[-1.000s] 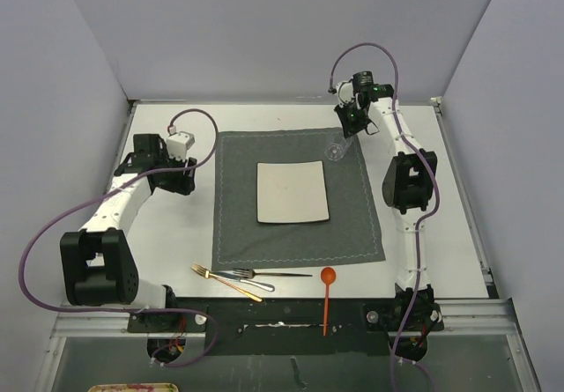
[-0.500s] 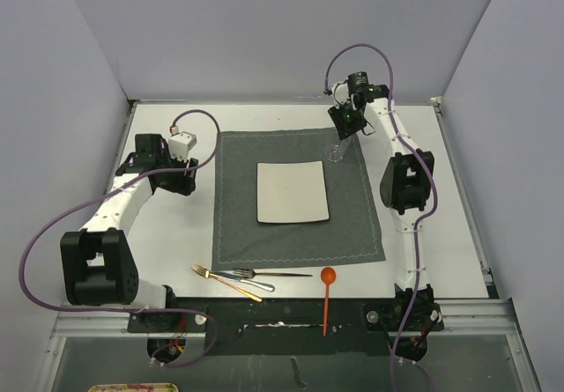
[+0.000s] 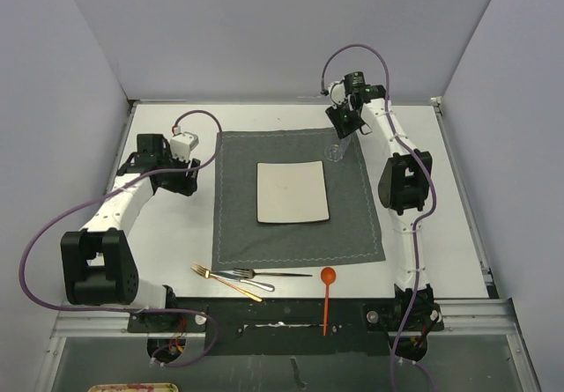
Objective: Set the dinner table for one person
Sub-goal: Adjust the cup on the napkin.
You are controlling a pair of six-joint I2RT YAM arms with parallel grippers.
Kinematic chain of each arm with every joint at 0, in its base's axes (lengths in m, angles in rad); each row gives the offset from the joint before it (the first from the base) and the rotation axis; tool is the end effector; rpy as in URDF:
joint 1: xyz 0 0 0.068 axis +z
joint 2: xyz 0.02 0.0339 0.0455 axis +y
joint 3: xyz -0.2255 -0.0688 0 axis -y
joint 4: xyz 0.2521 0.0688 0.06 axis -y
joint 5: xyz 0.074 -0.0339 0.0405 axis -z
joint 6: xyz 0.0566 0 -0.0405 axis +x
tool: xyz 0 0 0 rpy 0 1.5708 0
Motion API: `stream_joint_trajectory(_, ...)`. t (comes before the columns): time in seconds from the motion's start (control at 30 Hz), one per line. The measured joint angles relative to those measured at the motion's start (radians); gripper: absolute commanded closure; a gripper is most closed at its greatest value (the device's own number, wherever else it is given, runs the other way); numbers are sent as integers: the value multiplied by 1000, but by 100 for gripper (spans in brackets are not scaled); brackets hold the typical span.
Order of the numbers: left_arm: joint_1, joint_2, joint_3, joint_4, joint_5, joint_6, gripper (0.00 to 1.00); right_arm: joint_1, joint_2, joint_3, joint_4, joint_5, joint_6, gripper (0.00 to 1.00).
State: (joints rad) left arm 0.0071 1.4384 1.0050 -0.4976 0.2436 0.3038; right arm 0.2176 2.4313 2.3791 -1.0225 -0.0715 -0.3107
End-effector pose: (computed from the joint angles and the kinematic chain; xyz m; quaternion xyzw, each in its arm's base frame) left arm 0.3213 -0.0114 0.1822 0.1771 0.9262 -0.0656 0.3262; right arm 0.4951 0.1136 0.1926 -0.2614 0.9329 0.0232 0.2467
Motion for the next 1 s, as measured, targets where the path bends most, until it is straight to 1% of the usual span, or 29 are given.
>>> stream_joint_trajectory(0.23,-7,0,0,-4,0,8,40,0,-2,-19,40,25,-11,66)
stream_joint_trajectory(0.4,-15,0,0,-8,2,15,40,0,-4,-43,56,35,-19,59)
stream_joint_trajectory(0.57,-30,0,7,-16,4,19,40,0,-22,-54,65,37,-23,59)
stream_joint_trajectory(0.9,-54,0,24,-28,3,26,40,0,-116,-55,81,36,-25,58)
stream_joint_trajectory(1.0,-54,0,24,-31,0,31,40,0,-132,-57,81,35,-25,61)
